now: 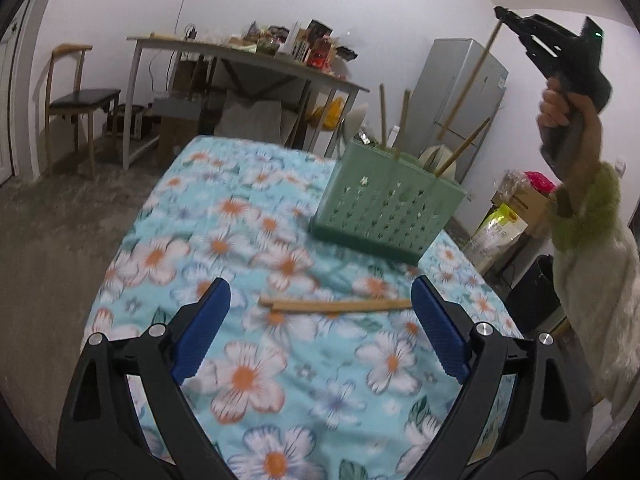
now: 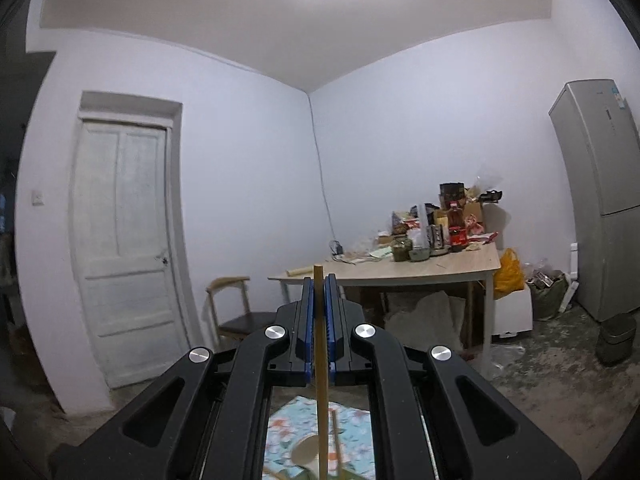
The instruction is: Organize utensils
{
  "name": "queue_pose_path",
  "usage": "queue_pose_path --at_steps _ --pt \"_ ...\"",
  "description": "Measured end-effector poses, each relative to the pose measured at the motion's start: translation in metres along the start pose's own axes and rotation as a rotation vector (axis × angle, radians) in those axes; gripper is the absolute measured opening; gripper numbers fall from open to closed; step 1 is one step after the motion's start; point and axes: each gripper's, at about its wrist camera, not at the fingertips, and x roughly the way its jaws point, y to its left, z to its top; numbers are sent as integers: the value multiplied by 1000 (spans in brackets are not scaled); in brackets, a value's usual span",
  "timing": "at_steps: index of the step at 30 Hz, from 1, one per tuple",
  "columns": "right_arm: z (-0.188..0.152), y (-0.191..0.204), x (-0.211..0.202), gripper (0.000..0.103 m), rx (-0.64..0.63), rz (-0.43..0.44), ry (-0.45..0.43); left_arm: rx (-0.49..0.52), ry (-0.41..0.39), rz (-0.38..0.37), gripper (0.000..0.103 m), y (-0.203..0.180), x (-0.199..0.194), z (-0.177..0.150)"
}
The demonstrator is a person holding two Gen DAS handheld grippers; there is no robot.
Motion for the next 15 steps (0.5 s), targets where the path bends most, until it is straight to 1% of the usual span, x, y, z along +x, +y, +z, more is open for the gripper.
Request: queue_pose_path --at_steps 3,6,7,9,10,11,13,15 --pt "-24 -1 31 6 -62 -72 90 -24 15 0 88 7 1 -5" --pt "-49 -6 47 6 -82 -94 183 -35 16 6 88 10 2 -7" --pt "-54 -6 48 7 -80 -96 198 -37 17 6 88 10 2 -7" --pt "-61 -7 47 7 -80 -103 212 -40 22 6 88 11 3 -7" --pt "-62 -8 45 9 -72 -105 215 -40 28 4 88 11 4 -7" --pt "-63 -9 44 16 -65 -105 214 -39 32 2 88 11 5 -6" --pt "-60 -10 35 25 -55 -107 195 -36 42 1 88 8 7 -5" --pt "-59 -8 25 28 -52 -106 185 -34 52 7 88 5 9 -5"
